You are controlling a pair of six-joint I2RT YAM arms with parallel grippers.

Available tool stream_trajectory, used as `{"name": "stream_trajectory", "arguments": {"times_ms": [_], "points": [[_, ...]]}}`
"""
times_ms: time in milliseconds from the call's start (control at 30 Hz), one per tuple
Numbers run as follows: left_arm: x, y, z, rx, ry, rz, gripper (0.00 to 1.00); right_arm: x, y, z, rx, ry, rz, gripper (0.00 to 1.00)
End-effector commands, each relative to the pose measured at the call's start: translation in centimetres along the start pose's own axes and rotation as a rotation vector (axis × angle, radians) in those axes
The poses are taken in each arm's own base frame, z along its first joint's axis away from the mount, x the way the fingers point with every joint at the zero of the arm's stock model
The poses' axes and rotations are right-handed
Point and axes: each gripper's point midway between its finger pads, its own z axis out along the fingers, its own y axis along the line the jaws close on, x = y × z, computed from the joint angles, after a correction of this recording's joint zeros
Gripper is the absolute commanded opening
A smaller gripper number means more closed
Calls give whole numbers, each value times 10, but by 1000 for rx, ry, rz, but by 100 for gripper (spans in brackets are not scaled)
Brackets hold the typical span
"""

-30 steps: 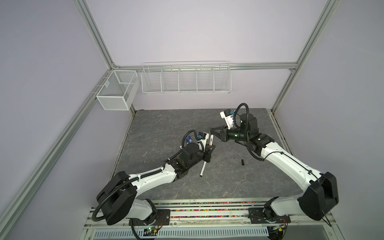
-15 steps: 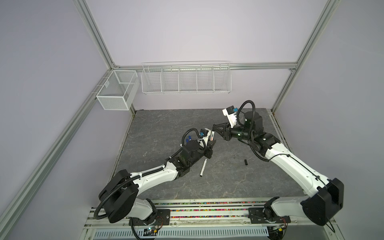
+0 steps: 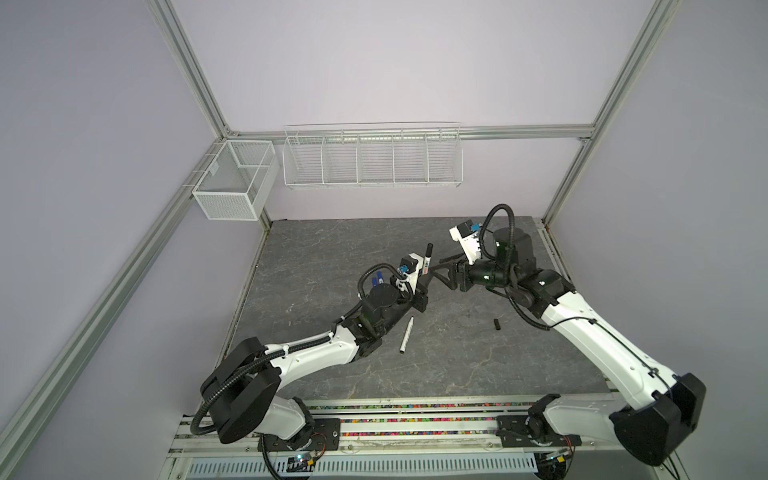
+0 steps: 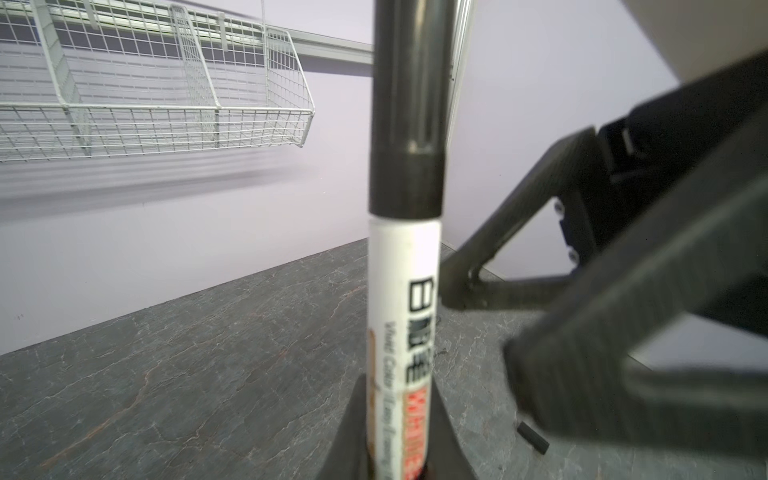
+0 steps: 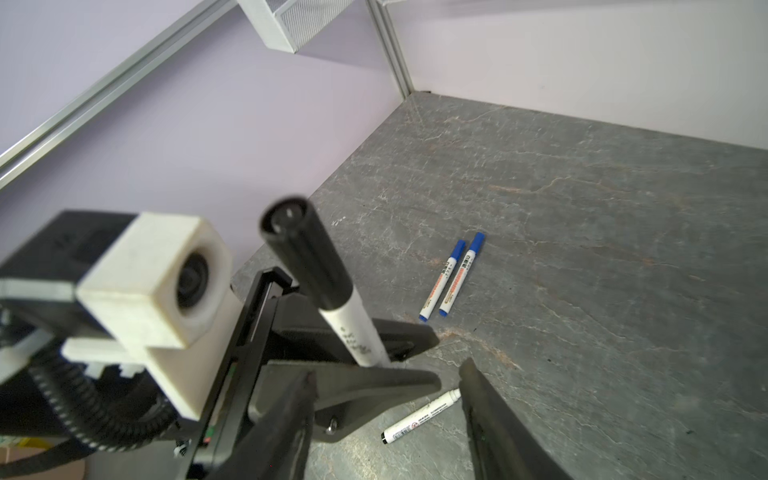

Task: Insert the pens into the pen caps
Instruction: 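Push the black cap down onto the marker with the right gripper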

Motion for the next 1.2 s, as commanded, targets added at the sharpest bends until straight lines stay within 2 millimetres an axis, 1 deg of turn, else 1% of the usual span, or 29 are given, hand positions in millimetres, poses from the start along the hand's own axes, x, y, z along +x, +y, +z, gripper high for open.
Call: {"name": "stream_trajectory", "arguments": {"times_ms": [0, 200, 333, 400, 600, 700, 867, 967, 1100, 1167], "points": [[1, -11, -3, 18, -21, 54, 0, -23, 0, -14, 39, -80, -46, 60], [13, -17, -7, 25, 10, 52, 0, -51, 13, -20, -3, -147, -75, 59], [20, -20, -9, 31, 27, 39, 0, -61, 26, -15, -78, -151, -66, 57], [22, -21, -10, 31, 27, 33, 0, -60, 27, -10, -95, -140, -53, 56], [20, -18, -10, 10, 13, 35, 0, -41, 23, 7, -108, -82, 1, 50], [21, -18, -10, 13, 15, 38, 0, -37, 20, 6, -89, -84, 2, 50], [26, -21, -10, 29, 32, 28, 0, -41, 20, 5, -82, -87, -7, 46], [31, -21, -9, 31, 45, 19, 0, -37, 22, 8, -102, -66, 3, 42], [31, -21, -9, 30, 47, 14, 0, -32, 25, 11, -124, -46, 10, 34], [32, -21, -8, 30, 50, 15, 0, -30, 28, 11, -136, -38, 8, 31]]}}
